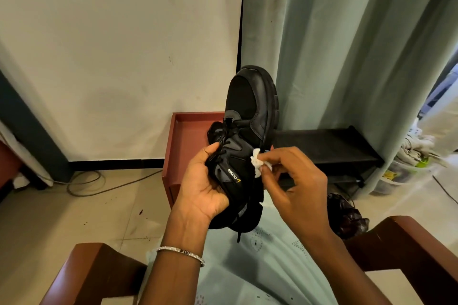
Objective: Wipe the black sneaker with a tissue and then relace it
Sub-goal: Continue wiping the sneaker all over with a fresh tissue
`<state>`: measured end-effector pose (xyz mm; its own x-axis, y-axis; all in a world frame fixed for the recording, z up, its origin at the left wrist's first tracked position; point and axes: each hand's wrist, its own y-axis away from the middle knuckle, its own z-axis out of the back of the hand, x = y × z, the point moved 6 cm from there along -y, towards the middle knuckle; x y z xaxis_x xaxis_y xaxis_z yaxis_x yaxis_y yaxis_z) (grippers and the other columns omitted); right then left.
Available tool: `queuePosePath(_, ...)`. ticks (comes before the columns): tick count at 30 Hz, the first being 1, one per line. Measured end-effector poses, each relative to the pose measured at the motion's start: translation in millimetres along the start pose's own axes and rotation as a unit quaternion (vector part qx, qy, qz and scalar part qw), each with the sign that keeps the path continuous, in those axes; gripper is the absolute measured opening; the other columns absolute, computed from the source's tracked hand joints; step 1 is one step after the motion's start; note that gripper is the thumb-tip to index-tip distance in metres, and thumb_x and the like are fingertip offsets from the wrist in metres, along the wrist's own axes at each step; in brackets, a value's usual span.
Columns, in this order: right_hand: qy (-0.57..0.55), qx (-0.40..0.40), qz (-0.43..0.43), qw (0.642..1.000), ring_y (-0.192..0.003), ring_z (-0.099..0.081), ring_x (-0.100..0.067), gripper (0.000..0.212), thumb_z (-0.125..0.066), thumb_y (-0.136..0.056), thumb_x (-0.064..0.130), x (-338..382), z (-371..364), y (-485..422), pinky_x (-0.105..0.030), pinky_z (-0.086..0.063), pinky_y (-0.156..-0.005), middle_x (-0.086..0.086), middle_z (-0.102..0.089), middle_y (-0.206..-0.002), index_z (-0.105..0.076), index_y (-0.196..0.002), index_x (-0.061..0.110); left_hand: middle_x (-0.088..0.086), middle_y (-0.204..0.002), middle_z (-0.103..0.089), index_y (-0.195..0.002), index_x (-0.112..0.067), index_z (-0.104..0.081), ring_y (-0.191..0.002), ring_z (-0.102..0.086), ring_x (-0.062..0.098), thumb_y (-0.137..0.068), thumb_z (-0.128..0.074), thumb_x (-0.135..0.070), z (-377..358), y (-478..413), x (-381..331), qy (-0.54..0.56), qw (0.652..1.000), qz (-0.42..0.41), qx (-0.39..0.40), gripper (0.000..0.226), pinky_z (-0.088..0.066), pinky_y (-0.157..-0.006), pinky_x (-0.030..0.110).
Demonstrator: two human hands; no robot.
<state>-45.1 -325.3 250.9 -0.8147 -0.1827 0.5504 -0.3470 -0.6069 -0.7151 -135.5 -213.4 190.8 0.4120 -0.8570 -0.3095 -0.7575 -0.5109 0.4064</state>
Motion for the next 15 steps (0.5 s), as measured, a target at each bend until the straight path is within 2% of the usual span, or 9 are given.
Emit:
queuePosePath(2,0.017,-0.001,0.019,1.0,-0.093,-0.061,-0.011,0.016,-0.07,-0.088,0.004,9.9,-5.7,1.8,-0.024,-0.053,-0.077,0.002,-0.066,-0.101,-0.074,-0.103,0.009,0.018,-0.11,-0.071,-0.117,-0.002,-0.069,-0.086,-0.072,0.033,-0.088,-0.062,-0.033,-2.3,2.4,-0.8,-0.011,1.0,-0.01,0.006,0.043,-0.061,-0.078,0.043)
queuePosePath(5,0.051,0.045,0.052,0.996,-0.099,-0.059,-0.015,0.022,-0.069,-0.089,0.005,23.8,-27.6,20.2,-0.03,-0.052,-0.082,0.0,-0.065,-0.107,-0.074,-0.109,0.012,0.019,-0.117,-0.07,-0.124,-0.005,-0.066,-0.093,-0.071,0.032,-0.09,-0.059,-0.037,-1.4,2.8,-6.2,-0.014,1.0,-0.024,0.008,0.048,-0.06,-0.082,0.043)
queuePosePath(8,0.064,0.06,0.069,0.994,-0.099,-0.059,-0.016,0.024,-0.069,-0.089,0.005,34.1,-38.3,30.9,-0.029,-0.051,-0.083,-0.001,-0.065,-0.108,-0.074,-0.112,0.012,0.02,-0.113,-0.071,-0.122,-0.004,-0.066,-0.092,-0.073,0.032,-0.091,-0.058,-0.038,1.6,1.4,-9.3,-0.013,0.999,-0.031,0.002,0.047,-0.058,-0.084,0.046)
queuePosePath(12,0.067,0.033,0.074,0.994,-0.097,-0.06,-0.019,0.019,-0.066,-0.091,0.005,38.2,-36.4,10.7,-0.028,-0.05,-0.086,-0.003,-0.067,-0.105,-0.075,-0.108,0.01,0.019,-0.104,-0.073,-0.113,-0.001,-0.069,-0.085,-0.074,0.028,-0.096,-0.054,-0.036,-4.0,3.8,-5.8,-0.001,0.999,-0.049,0.021,0.042,-0.06,-0.08,0.037)
queuePosePath(15,0.082,0.024,0.083,0.993,-0.098,-0.062,-0.021,0.02,-0.06,-0.093,0.012,41.2,-38.4,1.1,-0.029,-0.049,-0.089,-0.004,-0.069,-0.105,-0.076,-0.107,0.009,0.019,-0.095,-0.074,-0.103,0.003,-0.071,-0.077,-0.075,0.027,-0.097,-0.053,-0.034,-8.6,6.5,-3.3,0.012,0.998,-0.052,0.02,0.042,-0.062,-0.071,0.033)
